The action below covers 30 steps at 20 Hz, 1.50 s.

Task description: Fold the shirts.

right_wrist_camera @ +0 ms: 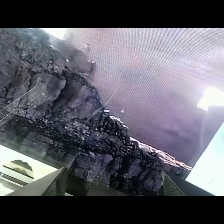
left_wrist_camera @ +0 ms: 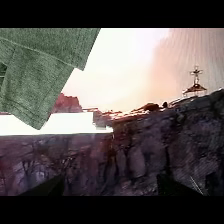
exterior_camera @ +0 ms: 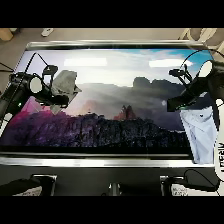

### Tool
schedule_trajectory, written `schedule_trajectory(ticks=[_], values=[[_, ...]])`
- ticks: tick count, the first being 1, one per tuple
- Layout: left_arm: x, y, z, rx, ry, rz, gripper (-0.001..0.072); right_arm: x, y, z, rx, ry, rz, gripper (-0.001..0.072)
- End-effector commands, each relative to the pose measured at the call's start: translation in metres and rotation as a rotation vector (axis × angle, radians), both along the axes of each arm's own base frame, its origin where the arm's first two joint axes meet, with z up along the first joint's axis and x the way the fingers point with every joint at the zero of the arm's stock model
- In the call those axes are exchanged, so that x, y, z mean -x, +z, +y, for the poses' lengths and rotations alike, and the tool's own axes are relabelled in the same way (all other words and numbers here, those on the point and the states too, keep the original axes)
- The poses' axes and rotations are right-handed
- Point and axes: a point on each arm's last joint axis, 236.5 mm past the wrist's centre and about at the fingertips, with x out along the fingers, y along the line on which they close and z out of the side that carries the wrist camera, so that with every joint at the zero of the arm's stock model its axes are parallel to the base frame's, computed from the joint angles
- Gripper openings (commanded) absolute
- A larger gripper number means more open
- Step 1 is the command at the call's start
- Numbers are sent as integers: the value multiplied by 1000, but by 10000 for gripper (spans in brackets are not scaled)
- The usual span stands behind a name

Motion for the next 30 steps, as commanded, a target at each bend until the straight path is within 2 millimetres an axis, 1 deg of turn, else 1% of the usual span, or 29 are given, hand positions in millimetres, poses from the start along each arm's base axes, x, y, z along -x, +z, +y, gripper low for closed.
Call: schedule_trajectory(ticks=[1,3,5,6,7,8,9,10,11,12,13,14,15,16,17,18,19,21,23,24,25,26,27,28,29,30], values=[[-1,0,0,1,-1,-5,691,0,0,0,0,1,1,608],[-21,6,-7,26,-11,-94,691,-1,0,0,0,-7,-2,609],[-45,17,-17,69,-17,-204,690,-12,0,0,3,-13,-50,608],[-51,21,-24,102,-17,-233,690,-18,1,-1,5,-16,-75,608],[-62,24,-28,113,-22,-277,691,-25,1,-2,7,-19,-103,608],[-79,30,-30,130,-22,-346,694,-33,2,-2,10,-23,-139,608],[-97,37,-26,146,1,-398,699,-43,4,-3,13,-28,-182,609],[-116,42,-13,174,87,-426,701,-54,6,-4,16,-34,-226,609],[-136,44,11,195,198,-427,708,-59,8,-5,16,-37,-250,608],[-151,40,38,199,289,-398,708,-59,8,-4,14,-37,-251,608],[-158,30,66,201,382,-338,707,-59,8,-4,13,-37,-250,608],[-158,13,95,194,491,-254,688,-58,7,-4,13,-36,-243,608],[-152,-5,118,183,581,-174,687,-54,6,-3,12,-32,-229,608],[-146,-24,134,187,667,-104,687,-54,6,-3,12,-22,-229,608],[-145,-39,138,218,711,-64,687,-55,6,-2,9,-12,-231,610],[-148,-54,134,267,727,-34,688,-56,6,0,3,-2,-238,638],[-155,-65,126,315,731,-22,690,-58,7,3,-11,15,-247,709],[-171,-83,106,391,714,-29,691,-64,9,12,-43,41,-276,711],[-183,-93,96,393,670,-58,687,-64,10,15,-56,59,-283,710],[-186,-96,92,388,646,-65,605,-63,10,15,-55,61,-277,709],[-186,-95,90,389,638,-65,205,-63,10,15,-55,61,-275,707],[-190,-87,84,410,622,-86,44,-63,11,15,-53,60,-279,707],[-199,-68,76,439,570,-141,26,-65,13,14,-49,59,-294,706],[-210,-36,65,474,483,-229,26,-69,19,12,-39,57,-323,706],[-218,7,50,505,394,-331,26,-73,28,10,-27,55,-360,706],[-220,64,30,538,284,-457,26,-76,42,5,-4,54,-407,706]])
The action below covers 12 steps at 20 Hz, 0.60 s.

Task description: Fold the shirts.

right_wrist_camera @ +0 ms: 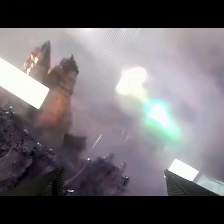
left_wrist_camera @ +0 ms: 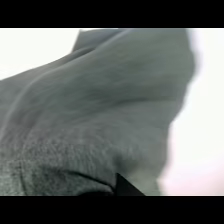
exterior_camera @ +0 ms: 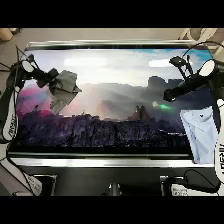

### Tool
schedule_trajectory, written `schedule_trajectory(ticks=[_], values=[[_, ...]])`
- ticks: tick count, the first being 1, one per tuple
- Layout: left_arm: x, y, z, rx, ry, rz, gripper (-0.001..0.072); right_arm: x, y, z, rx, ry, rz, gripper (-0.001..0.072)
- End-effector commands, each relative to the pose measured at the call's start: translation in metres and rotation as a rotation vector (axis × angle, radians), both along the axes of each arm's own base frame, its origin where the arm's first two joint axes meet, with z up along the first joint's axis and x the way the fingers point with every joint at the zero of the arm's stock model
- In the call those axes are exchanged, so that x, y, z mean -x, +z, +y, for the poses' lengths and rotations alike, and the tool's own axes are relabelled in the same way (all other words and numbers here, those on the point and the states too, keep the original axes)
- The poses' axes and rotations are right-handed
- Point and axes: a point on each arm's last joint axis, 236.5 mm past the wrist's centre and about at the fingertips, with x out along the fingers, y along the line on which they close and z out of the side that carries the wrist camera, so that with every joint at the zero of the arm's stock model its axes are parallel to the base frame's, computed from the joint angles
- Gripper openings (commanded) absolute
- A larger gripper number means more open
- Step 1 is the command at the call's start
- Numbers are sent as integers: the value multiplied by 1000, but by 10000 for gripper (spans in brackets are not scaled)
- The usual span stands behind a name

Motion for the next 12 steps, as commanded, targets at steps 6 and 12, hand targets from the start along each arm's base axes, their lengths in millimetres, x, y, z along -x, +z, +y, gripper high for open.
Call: schedule_trajectory(ticks=[6,12], values=[[143,426,-170,-7,-455,-1065,26,16,225,-37,202,-62,-569,706],[234,433,-262,74,-725,-1062,26,135,342,-29,175,-141,-832,705]])
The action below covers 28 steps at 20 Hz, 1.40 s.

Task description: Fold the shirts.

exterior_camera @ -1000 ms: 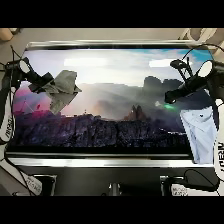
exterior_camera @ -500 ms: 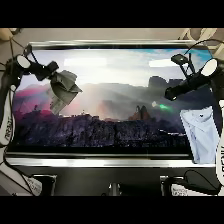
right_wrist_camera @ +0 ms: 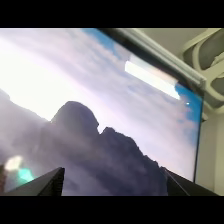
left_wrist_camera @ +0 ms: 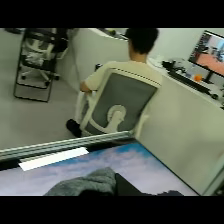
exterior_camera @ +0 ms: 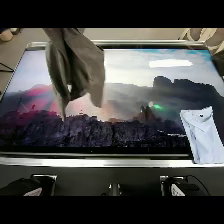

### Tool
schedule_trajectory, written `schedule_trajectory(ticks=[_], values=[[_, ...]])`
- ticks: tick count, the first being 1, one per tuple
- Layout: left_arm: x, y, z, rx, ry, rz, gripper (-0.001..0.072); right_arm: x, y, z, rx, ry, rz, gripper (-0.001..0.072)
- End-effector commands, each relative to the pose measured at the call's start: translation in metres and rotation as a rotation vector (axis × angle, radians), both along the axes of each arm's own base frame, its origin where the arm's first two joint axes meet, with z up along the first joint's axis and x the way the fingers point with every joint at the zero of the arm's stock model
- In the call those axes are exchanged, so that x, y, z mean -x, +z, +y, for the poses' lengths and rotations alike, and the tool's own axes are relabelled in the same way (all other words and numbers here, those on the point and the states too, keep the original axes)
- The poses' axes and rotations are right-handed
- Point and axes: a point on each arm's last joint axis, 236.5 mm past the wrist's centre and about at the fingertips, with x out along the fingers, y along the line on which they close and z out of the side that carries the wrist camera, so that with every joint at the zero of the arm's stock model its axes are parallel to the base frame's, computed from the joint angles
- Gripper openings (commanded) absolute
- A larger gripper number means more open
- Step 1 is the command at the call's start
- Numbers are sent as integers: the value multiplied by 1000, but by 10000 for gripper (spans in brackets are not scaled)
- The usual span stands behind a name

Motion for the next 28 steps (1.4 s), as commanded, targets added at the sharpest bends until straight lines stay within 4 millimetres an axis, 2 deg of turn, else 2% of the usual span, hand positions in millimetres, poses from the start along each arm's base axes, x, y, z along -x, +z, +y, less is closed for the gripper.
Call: schedule_trajectory(ticks=[1,2,4,6,8,10,11,12,13,15,17,18,20,22,24,25,26,28], values=[[37,-28,-53,-80,-152,50,26,72,39,2,-36,-41,-83,705],[34,-57,-71,-118,-188,111,26,83,35,3,-40,-43,-59,705],[28,-131,-114,-193,-260,250,26,99,17,2,-36,-49,32,706],[36,-209,-162,-273,-345,385,27,101,1,-1,-20,-50,106,707],[68,-295,-216,-322,-444,579,26,90,-11,-1,-13,-41,156,707],[122,-377,-261,-390,-525,801,32,72,-26,2,-26,-26,210,708],[144,-402,-272,-429,-565,850,220,61,-36,2,-31,-22,245,707],[156,-415,-274,-467,-588,883,649,51,-51,4,-41,-12,299,707],[153,-418,-266,-496,-586,894,694,40,-67,5,-49,-6,358,703],[114,-404,-220,-548,-503,897,682,20,-104,12,-68,32,487,691],[58,-391,-138,-639,-335,882,683,5,-151,21,-106,68,612,691],[31,-388,-85,-695,-224,894,683,3,-180,24,-127,77,692,691],[1,-389,9,-734,-42,981,682,8,-236,35,-173,114,838,691],[-8,-405,75,-684,63,1114,683,24,-280,53,-249,156,948,687],[2,-436,122,-649,125,1258,682,38,-309,75,-336,212,1008,687],[11,-454,137,-631,141,1326,683,44,-321,80,-361,220,1033,687],[20,-470,144,-603,144,1379,683,52,-334,82,-375,214,1064,687],[37,-498,139,-531,122,1450,668,61,-351,84,-389,213,1095,687]])
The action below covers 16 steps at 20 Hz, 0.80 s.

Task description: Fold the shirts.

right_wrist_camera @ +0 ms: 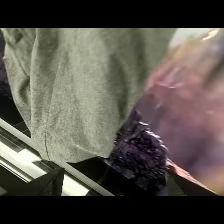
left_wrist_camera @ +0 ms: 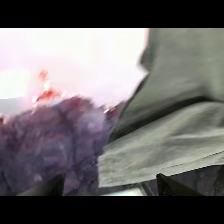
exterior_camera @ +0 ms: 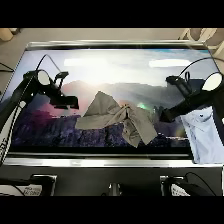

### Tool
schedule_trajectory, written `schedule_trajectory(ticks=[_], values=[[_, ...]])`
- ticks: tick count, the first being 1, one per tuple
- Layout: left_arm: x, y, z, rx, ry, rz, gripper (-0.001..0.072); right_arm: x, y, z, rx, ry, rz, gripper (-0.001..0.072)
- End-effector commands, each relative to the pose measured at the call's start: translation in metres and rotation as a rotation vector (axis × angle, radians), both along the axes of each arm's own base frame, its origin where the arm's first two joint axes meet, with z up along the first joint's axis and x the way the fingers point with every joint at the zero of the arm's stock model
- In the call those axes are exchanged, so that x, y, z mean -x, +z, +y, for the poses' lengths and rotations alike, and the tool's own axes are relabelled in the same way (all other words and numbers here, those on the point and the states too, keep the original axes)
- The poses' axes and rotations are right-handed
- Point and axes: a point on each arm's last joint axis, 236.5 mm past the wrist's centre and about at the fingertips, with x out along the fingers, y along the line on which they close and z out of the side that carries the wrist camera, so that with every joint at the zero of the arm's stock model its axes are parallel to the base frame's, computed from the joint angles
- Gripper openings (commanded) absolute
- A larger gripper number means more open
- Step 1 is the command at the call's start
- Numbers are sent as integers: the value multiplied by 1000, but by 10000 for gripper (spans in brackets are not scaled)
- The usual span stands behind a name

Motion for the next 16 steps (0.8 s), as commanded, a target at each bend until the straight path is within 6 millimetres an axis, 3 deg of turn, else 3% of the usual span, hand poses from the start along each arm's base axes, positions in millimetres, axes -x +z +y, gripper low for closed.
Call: schedule_trajectory(ticks=[1,4,7,12,13,14,15,16], values=[[29,-45,14,75,97,122,613,21,-35,16,-69,-1,81,687],[42,-65,-11,141,96,135,614,28,-42,17,-74,10,104,687],[55,-80,-22,130,58,166,614,29,-42,17,-74,11,107,688],[47,-85,-35,128,30,116,608,37,-49,27,-89,29,133,699],[48,-85,-38,128,26,115,458,44,-55,33,-90,43,150,709],[48,-85,-40,133,25,116,240,49,-60,38,-91,57,162,710],[49,-83,-46,154,30,120,123,52,-66,43,-86,68,164,712],[49,-79,-54,191,33,122,115,52,-73,46,-81,63,159,713]])
